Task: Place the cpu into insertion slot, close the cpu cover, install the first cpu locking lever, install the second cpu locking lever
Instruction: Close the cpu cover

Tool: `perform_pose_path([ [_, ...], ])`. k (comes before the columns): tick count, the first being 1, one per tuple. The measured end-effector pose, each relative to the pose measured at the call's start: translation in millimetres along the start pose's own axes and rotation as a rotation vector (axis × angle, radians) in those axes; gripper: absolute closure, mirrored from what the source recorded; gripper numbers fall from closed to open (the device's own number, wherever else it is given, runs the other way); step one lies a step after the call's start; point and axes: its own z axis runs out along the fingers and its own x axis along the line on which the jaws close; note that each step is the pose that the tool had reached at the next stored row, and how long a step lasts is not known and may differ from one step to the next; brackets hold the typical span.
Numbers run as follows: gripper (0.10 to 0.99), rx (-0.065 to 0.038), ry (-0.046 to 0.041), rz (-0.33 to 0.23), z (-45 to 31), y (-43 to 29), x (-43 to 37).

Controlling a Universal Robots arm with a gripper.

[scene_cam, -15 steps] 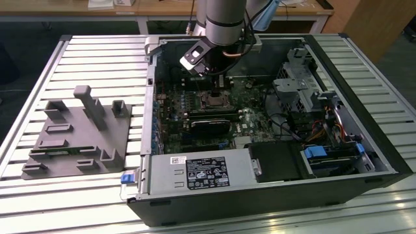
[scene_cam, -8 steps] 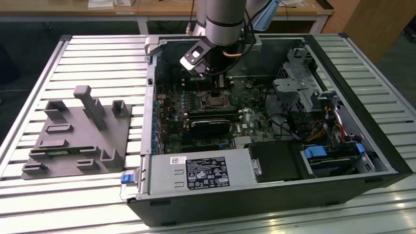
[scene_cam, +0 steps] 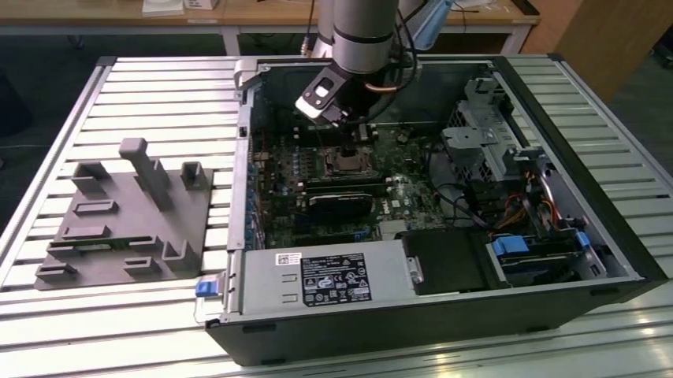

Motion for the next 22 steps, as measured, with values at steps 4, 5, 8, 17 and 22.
perform_pose_path([
  [4,0.98,-0.001,-0.0008,-0.072,0.1,0.0,0.0],
  [5,0.98,-0.001,-0.0009,-0.09,0.1,0.0,0.0],
  [8,0.98,-0.001,-0.0015,-0.146,0.1,0.0,0.0],
  [17,0.98,-0.002,-0.0029,-0.282,0.1,0.0,0.0],
  [22,0.98,-0.003,-0.0036,-0.35,0.1,-0.1,0.0],
])
